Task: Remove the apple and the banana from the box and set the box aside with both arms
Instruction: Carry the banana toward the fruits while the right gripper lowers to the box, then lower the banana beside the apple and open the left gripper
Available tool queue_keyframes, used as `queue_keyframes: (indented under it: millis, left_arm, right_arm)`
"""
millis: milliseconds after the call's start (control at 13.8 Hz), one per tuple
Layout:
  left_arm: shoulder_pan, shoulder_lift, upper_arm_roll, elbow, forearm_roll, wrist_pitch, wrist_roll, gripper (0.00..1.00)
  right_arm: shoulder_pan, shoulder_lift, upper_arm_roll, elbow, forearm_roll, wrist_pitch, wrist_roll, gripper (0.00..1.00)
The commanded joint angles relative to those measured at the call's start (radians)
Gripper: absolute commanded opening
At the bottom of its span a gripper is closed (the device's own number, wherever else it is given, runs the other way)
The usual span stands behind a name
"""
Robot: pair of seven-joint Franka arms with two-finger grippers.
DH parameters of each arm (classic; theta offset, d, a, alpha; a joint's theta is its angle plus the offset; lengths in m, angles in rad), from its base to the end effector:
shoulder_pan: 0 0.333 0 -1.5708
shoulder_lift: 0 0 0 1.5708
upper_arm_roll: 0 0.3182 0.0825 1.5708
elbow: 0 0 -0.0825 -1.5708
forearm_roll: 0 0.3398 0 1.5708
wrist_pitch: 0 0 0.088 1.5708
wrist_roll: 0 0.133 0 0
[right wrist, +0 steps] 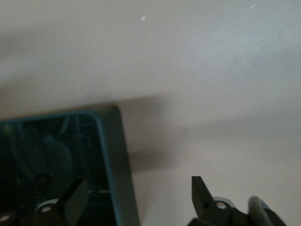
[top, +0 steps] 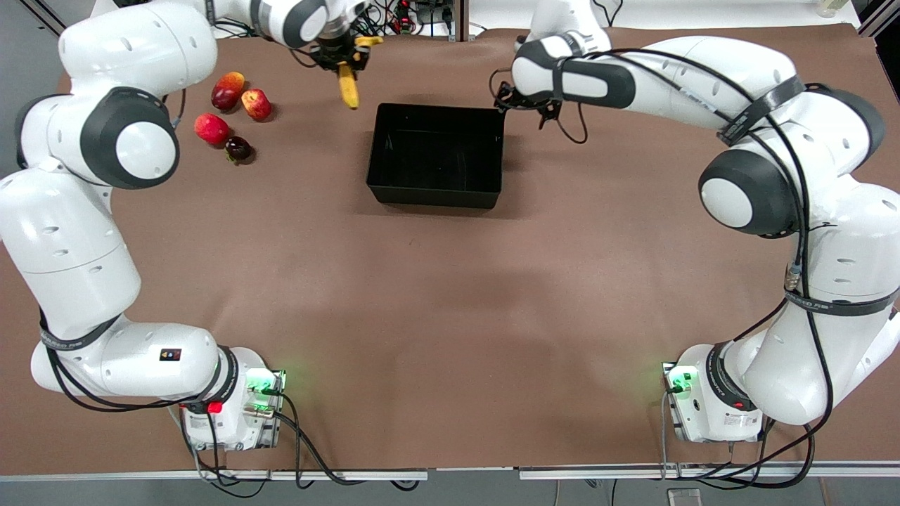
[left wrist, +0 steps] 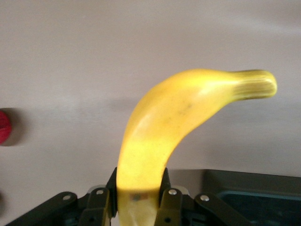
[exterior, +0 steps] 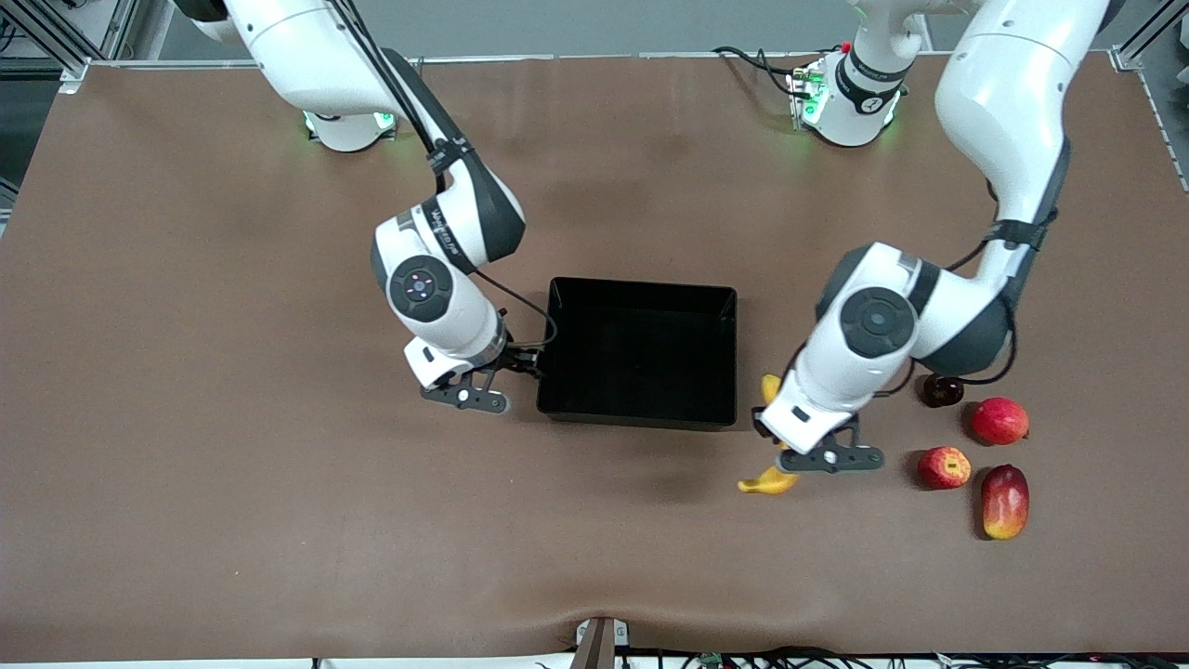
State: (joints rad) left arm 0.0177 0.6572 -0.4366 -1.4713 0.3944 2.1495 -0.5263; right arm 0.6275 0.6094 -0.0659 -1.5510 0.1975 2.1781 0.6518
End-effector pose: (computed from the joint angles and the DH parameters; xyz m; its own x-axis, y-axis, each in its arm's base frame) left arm 0.6550 -0.2049 0.3237 0.9932 -0.0050 0.1160 -0.0013 -0.9995 -0.0313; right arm 0.5565 0.3716 0.2961 0.9807 -0.1842 -0.0656 -0.1905 -0.9757 -0.1086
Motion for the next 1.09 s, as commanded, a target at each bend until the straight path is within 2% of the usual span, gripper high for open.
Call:
queue_keyframes:
  millis: [0, 72, 145, 290, 434, 579, 652, 796, 869, 1014]
  left_arm:
    - [0.060, 0.025, -0.004, -0.027, 0.049, -0.005, 0.073, 0.00]
    - [0.085, 0.039, 0.004, -0.029, 0.070, -0.003, 0.094, 0.00]
    - [0.105, 0.057, 0.005, -0.032, 0.080, -0.003, 0.113, 0.00]
    - [0.142, 0.090, 0.012, -0.044, 0.113, -0.002, 0.166, 0.00]
    - [0.183, 0.131, 0.012, -0.050, 0.171, 0.007, 0.183, 0.00]
    - [0.196, 0.160, 0.012, -0.052, 0.195, 0.007, 0.187, 0.00]
    - [0.196, 0.170, 0.013, -0.052, 0.198, 0.007, 0.187, 0.00]
    - [0.194, 0.174, 0.033, -0.050, 0.198, 0.009, 0.189, 0.00]
    - [0.192, 0.177, 0.038, -0.046, 0.199, 0.012, 0.196, 0.15]
    - [0.194, 0.170, 0.047, -0.041, 0.202, 0.009, 0.251, 1.00]
  right_arm:
    - [0.017, 0.015, 0.023, 0.025, 0.019, -0.020, -0.003, 0.69]
    - [0.030, 0.016, 0.023, 0.022, 0.016, -0.021, -0.009, 0.51]
    - [0.037, 0.023, 0.021, 0.020, 0.010, -0.020, -0.008, 0.42]
    - [0.037, 0.036, 0.021, 0.012, 0.005, -0.020, -0.008, 0.31]
    - [0.037, 0.043, 0.021, 0.012, -0.001, -0.017, -0.008, 0.11]
    - [0.037, 0.046, 0.021, 0.009, -0.001, -0.017, -0.008, 0.10]
    - [0.037, 0.049, 0.021, 0.009, -0.001, -0.018, -0.008, 0.03]
    - [0.032, 0.047, 0.021, 0.011, -0.001, -0.021, -0.008, 0.00]
    - [0.026, 0.043, 0.021, 0.012, -0.001, -0.021, -0.014, 0.00]
    - [0.015, 0.032, 0.018, 0.022, -0.001, -0.032, -0.038, 0.00]
